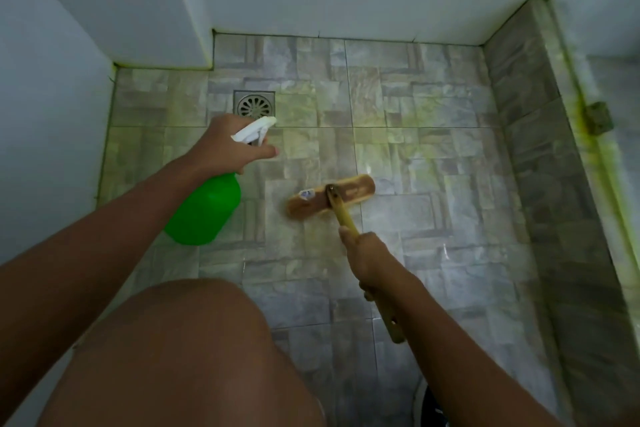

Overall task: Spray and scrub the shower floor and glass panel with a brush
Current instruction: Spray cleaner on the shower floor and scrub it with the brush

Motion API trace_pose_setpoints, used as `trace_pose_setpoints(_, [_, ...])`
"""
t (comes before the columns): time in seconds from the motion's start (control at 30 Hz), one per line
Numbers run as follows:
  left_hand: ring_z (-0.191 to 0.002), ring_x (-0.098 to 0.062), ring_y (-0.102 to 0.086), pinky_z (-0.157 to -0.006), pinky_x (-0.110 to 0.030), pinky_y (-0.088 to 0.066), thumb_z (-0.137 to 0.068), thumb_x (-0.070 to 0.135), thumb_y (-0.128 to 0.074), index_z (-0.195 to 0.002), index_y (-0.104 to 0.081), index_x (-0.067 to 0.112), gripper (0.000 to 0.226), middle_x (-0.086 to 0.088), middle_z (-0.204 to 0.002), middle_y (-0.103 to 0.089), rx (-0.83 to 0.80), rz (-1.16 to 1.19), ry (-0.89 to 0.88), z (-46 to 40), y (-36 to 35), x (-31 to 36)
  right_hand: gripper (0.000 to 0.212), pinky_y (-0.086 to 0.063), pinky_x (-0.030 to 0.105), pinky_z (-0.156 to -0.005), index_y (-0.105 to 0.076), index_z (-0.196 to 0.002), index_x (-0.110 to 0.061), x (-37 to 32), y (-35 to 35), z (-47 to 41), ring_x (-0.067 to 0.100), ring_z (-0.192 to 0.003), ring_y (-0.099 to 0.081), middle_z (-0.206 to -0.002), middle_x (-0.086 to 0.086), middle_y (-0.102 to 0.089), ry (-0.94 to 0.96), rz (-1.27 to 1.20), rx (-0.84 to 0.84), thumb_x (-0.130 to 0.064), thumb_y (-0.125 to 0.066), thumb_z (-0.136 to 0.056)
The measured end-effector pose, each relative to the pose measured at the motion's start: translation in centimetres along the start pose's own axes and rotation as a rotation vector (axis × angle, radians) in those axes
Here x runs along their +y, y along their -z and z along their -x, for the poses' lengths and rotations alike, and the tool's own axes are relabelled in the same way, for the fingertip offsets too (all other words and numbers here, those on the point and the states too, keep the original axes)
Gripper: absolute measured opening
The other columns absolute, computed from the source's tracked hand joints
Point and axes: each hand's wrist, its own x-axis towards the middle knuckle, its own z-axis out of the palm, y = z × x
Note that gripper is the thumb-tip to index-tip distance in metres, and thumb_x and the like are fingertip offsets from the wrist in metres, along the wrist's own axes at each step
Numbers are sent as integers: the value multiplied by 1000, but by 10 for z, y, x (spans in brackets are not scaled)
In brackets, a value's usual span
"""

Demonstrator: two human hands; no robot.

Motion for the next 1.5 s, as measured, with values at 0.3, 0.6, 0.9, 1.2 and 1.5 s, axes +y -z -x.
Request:
trace_pose_setpoints(0.3, [-60,2,-63,-55,-6,-47,-84,35,-84,-87,-70,27,17,22,-57,-61,-246,-152,-171,-16,-39,41,52,-42,26,-42,-48,-108,-9,-22,50,-46,22,-53,-49,-80,10,-52,39,-148,97,-59,-39,-98])
trace_pose_setpoints(0.6, [-97,-22,-69,-81,-28,-45,-77,53,-84,-68,-54,24,43,-8,-100,-72,-516,-326,-189,-68,-119,124,51,-34,22,-43,-43,-85,-12,124,123,-8,15,-42,-35,-61,6,-38,-240,-388,226,-62,-42,-97])
trace_pose_setpoints(0.9, [-60,-16,-41,-60,-32,-29,-64,52,-92,-66,-52,7,61,-3,-63,-41,-410,-266,-157,-85,-171,135,53,-38,23,-41,-49,-97,-10,134,126,-21,15,-43,-36,-64,7,-41,-249,-419,195,-62,-42,-96])
trace_pose_setpoints(1.2, [-62,-15,-58,-66,-31,-51,-68,37,-83,-92,-84,28,25,-7,-67,-67,-281,-133,-147,-77,-198,136,51,-37,22,-40,-46,-103,-9,126,127,-23,15,-42,-36,-67,8,-41,-219,-459,169,-60,-41,-98])
trace_pose_setpoints(1.5, [-62,-11,-54,-64,-32,-48,-51,62,-69,-95,-82,9,71,-12,-71,-70,-322,-142,-160,-80,-198,135,47,-35,20,-38,-45,-100,-9,115,126,-22,15,-43,-36,-65,6,-40,-215,-436,167,-56,-40,-100])
